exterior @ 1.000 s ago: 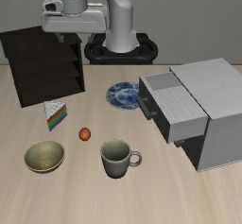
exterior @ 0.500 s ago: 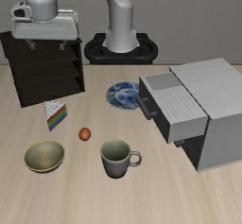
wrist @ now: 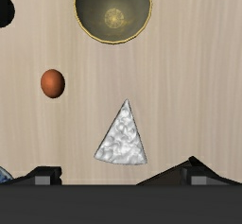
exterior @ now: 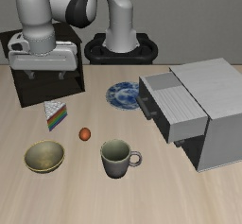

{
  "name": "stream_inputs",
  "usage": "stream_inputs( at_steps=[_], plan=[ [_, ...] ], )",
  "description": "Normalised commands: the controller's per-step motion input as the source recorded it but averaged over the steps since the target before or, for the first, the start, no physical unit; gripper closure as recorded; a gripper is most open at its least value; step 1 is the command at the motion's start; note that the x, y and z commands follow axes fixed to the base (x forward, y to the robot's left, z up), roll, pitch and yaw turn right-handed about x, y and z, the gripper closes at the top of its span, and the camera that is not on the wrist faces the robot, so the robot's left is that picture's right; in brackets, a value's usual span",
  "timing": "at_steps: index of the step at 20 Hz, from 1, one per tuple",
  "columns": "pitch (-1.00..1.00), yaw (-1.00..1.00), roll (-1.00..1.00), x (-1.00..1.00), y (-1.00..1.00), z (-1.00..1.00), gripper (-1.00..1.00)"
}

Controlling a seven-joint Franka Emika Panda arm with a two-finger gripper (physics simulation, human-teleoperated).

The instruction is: Pick up the cake and place it on the plate

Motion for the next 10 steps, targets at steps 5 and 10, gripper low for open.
stream_inputs(
  at_steps=[5, 10],
  plan=[
    [0.00, 0.00, 0.00, 0.00, 0.00, -1.00, -1.00],
    [0.00, 0.00, 0.00, 0.00, 0.00, -1.00, -1.00]
  ],
)
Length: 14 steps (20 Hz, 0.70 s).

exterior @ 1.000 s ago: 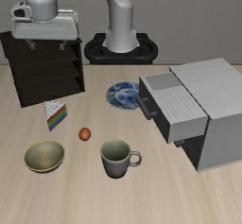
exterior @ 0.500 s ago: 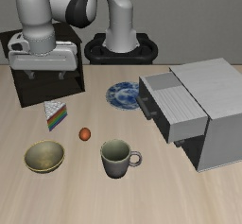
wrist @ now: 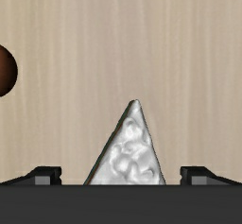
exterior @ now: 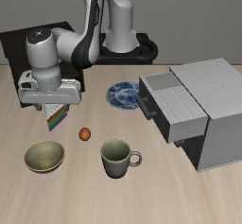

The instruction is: Pick up the cake and place it on the plate

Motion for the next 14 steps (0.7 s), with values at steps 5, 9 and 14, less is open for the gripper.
stream_inputs(
  at_steps=[5, 9, 14],
  plan=[
    [0.00, 0.00, 0.00, -0.20, 0.00, -0.80, -1.00],
    [0.00, 0.00, 0.00, -0.25, 0.00, 0.00, 1.00],
    [0.00, 0.00, 0.00, 0.00, 0.00, 0.00, 1.00]
  ],
)
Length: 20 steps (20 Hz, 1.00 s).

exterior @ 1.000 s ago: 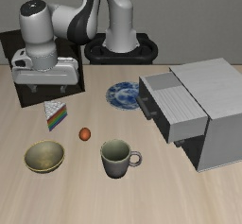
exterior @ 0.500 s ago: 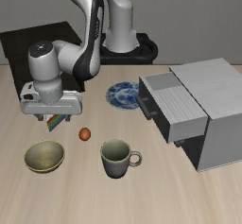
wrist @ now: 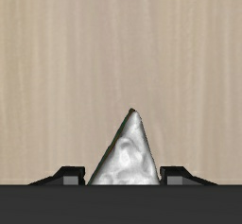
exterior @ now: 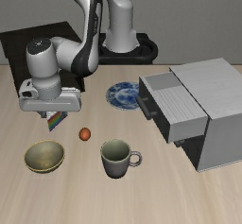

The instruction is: Pick up the cake and place it on the plate

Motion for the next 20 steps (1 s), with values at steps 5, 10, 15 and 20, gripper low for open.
stream_inputs(
  at_steps=[5, 10, 15, 20],
  plan=[
    [0.00, 0.00, 0.00, 0.00, 0.00, 0.80, 1.00],
    [0.00, 0.00, 0.00, 0.00, 0.60, 0.40, 1.00],
    [0.00, 0.00, 0.00, 0.00, 1.00, 0.00, 1.00],
    [0.00, 0.00, 0.00, 0.00, 1.00, 0.00, 1.00]
  ],
)
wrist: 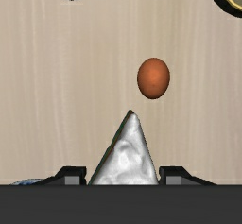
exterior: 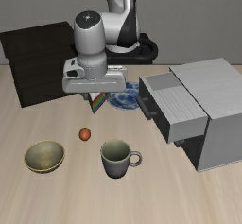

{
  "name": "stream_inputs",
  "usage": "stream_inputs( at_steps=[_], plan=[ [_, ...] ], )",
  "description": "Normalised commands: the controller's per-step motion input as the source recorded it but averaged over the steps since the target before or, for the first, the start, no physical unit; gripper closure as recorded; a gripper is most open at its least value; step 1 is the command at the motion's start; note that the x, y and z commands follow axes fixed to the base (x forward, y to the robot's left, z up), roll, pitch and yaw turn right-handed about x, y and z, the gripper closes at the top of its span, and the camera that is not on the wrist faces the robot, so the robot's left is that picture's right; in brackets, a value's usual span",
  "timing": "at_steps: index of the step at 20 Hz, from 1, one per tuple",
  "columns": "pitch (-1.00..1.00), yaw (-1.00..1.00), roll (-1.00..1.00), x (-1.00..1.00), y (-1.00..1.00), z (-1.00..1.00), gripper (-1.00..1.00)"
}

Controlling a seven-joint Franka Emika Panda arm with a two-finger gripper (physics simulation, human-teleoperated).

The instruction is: Pick up the cake and place it on the plate

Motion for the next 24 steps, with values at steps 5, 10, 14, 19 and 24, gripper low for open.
stream_inputs(
  at_steps=[5, 10, 14, 19, 24],
  plan=[
    [0.00, 0.00, 0.00, -1.00, 0.00, 0.00, 1.00],
    [0.00, 0.00, 0.00, -0.80, 0.20, 0.00, 1.00],
    [0.00, 0.00, 0.00, 0.00, 1.00, 0.00, 1.00],
    [0.00, 0.00, 0.00, 0.00, 0.20, 0.00, -1.00],
    [0.00, 0.00, 0.00, 0.00, 0.00, 0.00, -1.00]
  ],
)
